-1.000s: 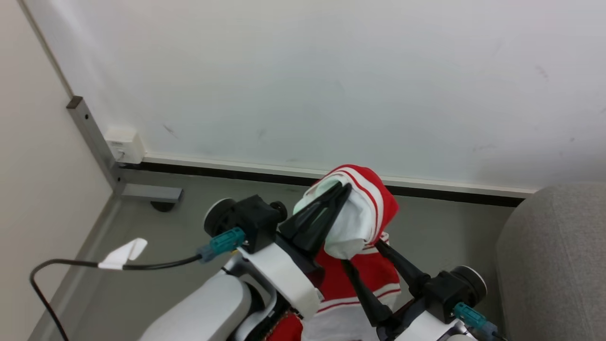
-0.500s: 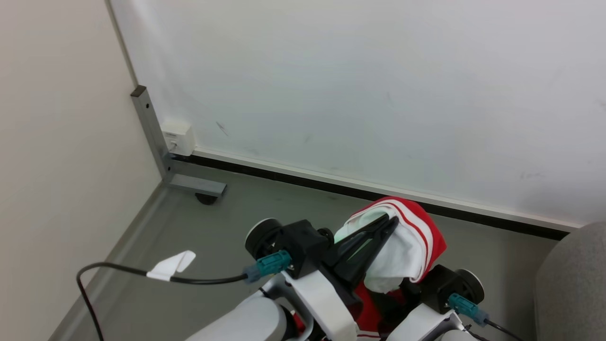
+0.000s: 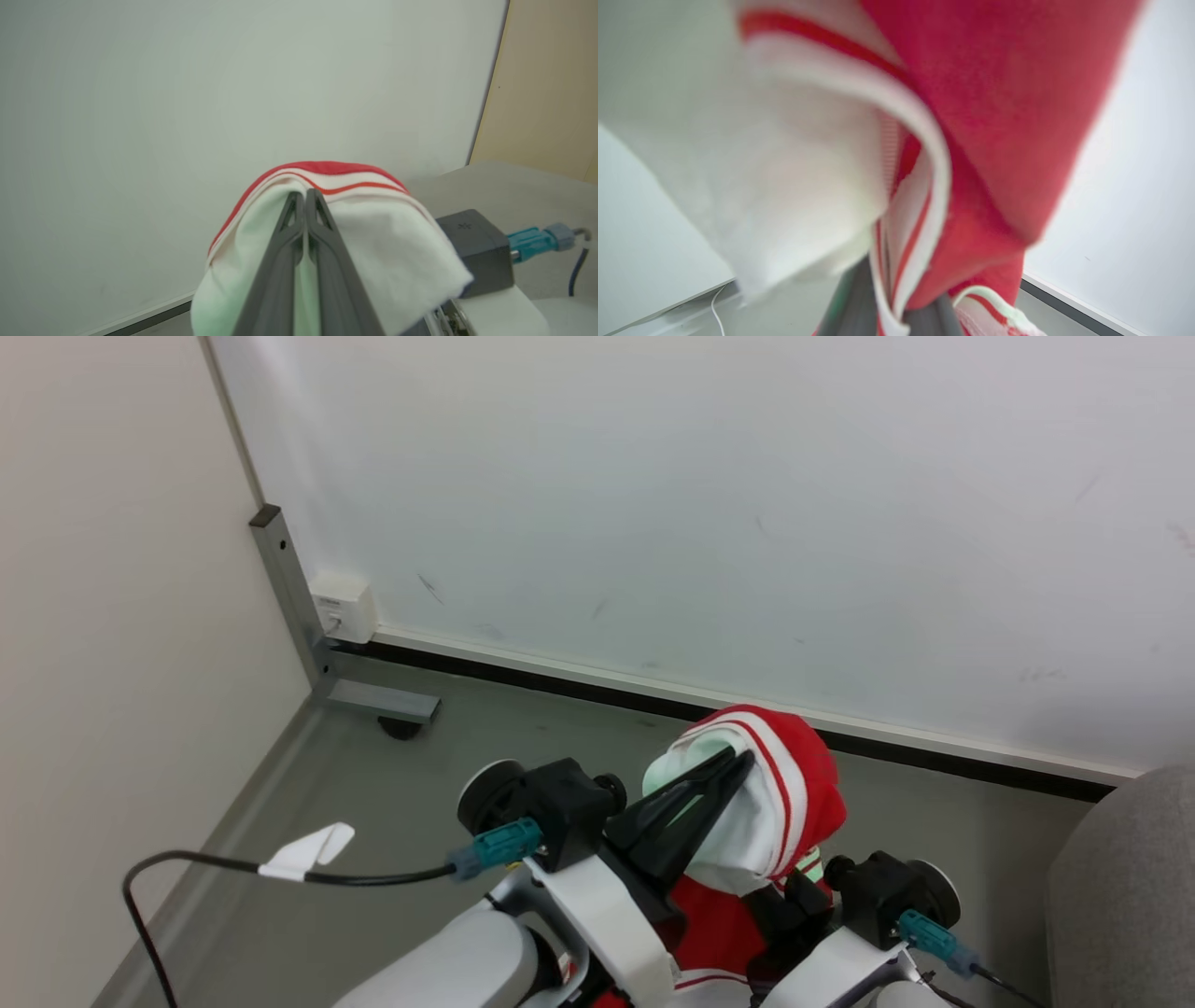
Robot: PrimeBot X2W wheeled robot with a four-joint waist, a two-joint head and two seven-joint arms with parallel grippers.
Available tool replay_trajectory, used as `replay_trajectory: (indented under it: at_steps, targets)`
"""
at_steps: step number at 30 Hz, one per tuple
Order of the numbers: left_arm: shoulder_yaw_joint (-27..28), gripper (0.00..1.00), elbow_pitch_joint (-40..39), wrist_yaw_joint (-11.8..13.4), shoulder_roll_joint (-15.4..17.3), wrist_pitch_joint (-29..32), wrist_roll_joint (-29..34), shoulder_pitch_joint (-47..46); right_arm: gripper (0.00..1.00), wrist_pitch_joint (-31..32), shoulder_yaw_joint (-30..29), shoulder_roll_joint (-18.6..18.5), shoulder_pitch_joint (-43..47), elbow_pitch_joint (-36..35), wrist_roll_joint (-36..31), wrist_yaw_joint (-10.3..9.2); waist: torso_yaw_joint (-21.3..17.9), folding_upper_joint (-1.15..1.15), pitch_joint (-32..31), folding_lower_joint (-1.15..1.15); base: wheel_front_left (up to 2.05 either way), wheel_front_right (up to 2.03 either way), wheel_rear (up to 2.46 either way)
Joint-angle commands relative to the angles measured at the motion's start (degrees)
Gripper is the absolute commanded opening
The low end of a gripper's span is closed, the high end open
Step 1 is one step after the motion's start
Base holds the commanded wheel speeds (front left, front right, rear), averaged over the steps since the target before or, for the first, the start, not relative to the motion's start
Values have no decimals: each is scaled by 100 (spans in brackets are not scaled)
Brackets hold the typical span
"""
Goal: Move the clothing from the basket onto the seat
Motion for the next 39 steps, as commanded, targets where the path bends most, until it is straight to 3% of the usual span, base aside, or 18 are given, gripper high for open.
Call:
replay_trajectory:
  at_steps: [1,10,11,12,13,21,33,39]
  targets:
    - [25,0,18,38,59,-56,-16,73,0,-19,-62,3,67,-56,-31,-12,-30,0,-2,0,0,0,0]
    - [2,0,27,96,390,-65,-120,486,0,-20,-682,-24,185,-383,-108,-12,-312,0,33,0,0,0,0]
    - [-27,39,15,98,374,-87,-117,527,0,-20,-765,-40,190,-412,-125,-12,-352,0,44,0,0,0,0]
    - [-38,85,-2,106,358,-116,-109,567,0,-20,-827,-52,186,-451,-139,-12,-403,0,61,0,0,0,0]
    - [-53,100,-10,113,336,-145,-109,605,0,-20,-908,-70,188,-493,-141,-12,-450,0,74,0,0,0,0]
    - [-131,100,-48,178,247,-364,-27,735,0,-19,-1481,-259,80,-786,-372,-12,-1089,0,238,0,0,0,0]
    - [37,100,27,145,336,-716,159,485,0,230,-1838,-680,-152,-1443,-658,-12,-2566,0,741,0,0,0,0]
    - [139,100,125,115,368,-791,217,422,0,325,-2227,-684,-15,-1872,-778,-12,-3210,0,927,0,0,0,0]
